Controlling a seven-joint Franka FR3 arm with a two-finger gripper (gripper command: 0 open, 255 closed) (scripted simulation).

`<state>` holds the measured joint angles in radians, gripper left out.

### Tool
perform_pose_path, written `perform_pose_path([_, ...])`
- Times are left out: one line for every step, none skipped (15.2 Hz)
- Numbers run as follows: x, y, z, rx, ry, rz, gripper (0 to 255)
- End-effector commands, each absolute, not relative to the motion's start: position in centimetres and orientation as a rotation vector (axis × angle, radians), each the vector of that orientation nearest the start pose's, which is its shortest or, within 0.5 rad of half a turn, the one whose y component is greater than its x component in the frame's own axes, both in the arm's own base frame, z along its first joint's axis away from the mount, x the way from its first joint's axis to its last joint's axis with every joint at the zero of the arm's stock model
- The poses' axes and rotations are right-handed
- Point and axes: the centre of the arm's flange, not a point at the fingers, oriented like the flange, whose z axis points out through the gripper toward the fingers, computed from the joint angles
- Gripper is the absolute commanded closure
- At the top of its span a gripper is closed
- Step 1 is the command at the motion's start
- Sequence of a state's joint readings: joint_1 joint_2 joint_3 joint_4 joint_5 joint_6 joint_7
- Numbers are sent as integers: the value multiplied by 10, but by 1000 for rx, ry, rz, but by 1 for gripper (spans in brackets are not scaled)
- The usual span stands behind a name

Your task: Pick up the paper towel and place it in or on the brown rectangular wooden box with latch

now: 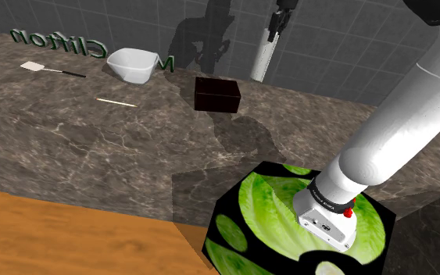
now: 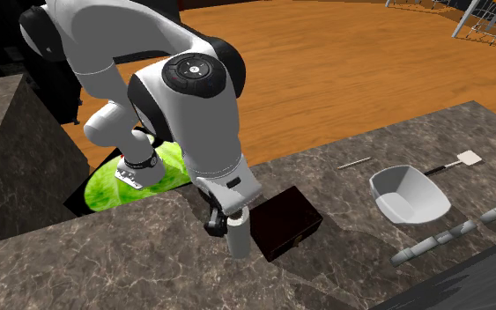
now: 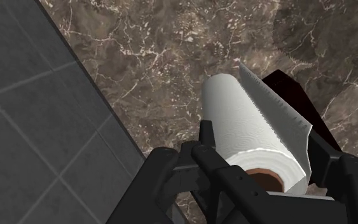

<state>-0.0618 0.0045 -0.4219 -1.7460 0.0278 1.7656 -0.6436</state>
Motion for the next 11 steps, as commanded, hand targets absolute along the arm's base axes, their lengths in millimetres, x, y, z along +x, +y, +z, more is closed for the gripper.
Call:
perform_pose_path([502, -260, 565, -3119, -242, -41, 255])
perform_pose_path([502, -260, 571, -3119, -242, -41, 255])
perform_pose_path([502, -260, 576, -3119, -242, -41, 255])
perform_pose_path([502, -260, 581, -3119, -242, -41, 255])
perform_pose_path([502, -260, 584, -3119, -242, -41, 255])
perform_pose_path([508, -250, 589, -3119, -242, -41, 255])
perform_pose_path([515, -240, 595, -3119, -242, -41, 255])
perform_pose_path([521, -230, 600, -3119, -242, -41, 255])
perform_pose_path([527, -219, 605, -3119, -242, -41, 255])
perform_pose_path([533, -209, 611, -3119, -242, -41, 255])
perform_pose_path([539, -199, 616, -3119, -242, -41, 255])
